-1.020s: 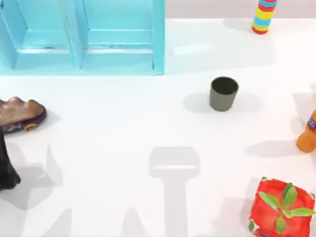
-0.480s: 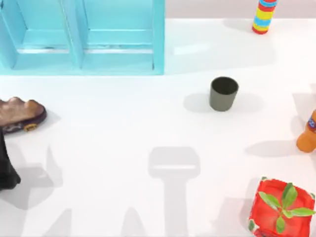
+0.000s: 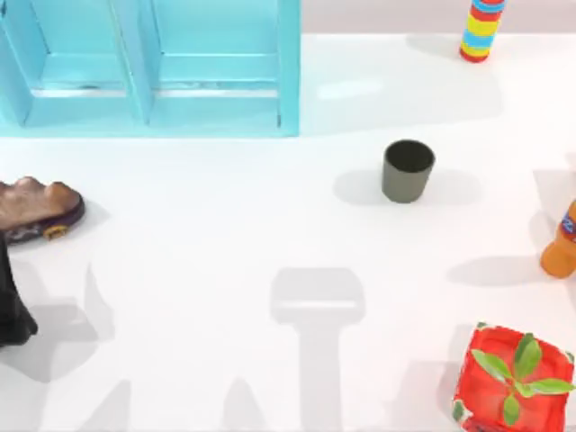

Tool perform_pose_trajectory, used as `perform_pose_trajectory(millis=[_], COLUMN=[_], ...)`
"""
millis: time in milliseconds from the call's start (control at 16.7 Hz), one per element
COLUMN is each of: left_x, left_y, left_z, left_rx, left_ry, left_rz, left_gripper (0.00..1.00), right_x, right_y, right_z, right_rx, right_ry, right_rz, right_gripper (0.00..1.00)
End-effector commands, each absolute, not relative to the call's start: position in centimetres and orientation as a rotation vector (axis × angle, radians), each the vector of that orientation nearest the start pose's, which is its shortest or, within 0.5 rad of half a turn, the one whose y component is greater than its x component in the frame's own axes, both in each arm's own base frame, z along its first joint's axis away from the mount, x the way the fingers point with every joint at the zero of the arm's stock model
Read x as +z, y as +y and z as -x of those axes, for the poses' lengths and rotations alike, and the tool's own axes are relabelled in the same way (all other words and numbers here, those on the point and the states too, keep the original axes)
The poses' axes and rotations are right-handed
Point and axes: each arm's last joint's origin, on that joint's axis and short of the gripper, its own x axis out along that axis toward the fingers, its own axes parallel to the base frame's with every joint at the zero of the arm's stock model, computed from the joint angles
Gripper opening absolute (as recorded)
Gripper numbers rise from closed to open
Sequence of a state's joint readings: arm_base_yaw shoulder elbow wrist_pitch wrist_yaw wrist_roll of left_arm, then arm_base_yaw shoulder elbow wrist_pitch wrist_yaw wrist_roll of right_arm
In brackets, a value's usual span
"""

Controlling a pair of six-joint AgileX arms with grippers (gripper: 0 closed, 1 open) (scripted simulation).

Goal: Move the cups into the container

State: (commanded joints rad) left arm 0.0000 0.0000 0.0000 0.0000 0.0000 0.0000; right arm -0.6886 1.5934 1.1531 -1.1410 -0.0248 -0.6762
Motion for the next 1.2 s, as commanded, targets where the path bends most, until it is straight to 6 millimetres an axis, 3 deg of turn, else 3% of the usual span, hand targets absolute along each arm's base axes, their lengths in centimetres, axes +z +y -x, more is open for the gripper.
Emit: perform_pose_trajectory(millis=[780,1200], left_x=[16.00,16.00], left_y=[-0.12,-0.12], left_z=[-10.57,-10.57], left_rx=[0.000,0.000], left_ry=[0.000,0.000], left_rz=[0.000,0.000], left_gripper=[1.00,1.00], right_x=[21.47,21.47], right_y=[-17.45,-17.45], right_z=[-21.65,-21.65], right_rx=[0.011,0.011], right_ry=[1.563,1.563], right_rz=[-0.030,-0.030], right_gripper=[0.98,1.00])
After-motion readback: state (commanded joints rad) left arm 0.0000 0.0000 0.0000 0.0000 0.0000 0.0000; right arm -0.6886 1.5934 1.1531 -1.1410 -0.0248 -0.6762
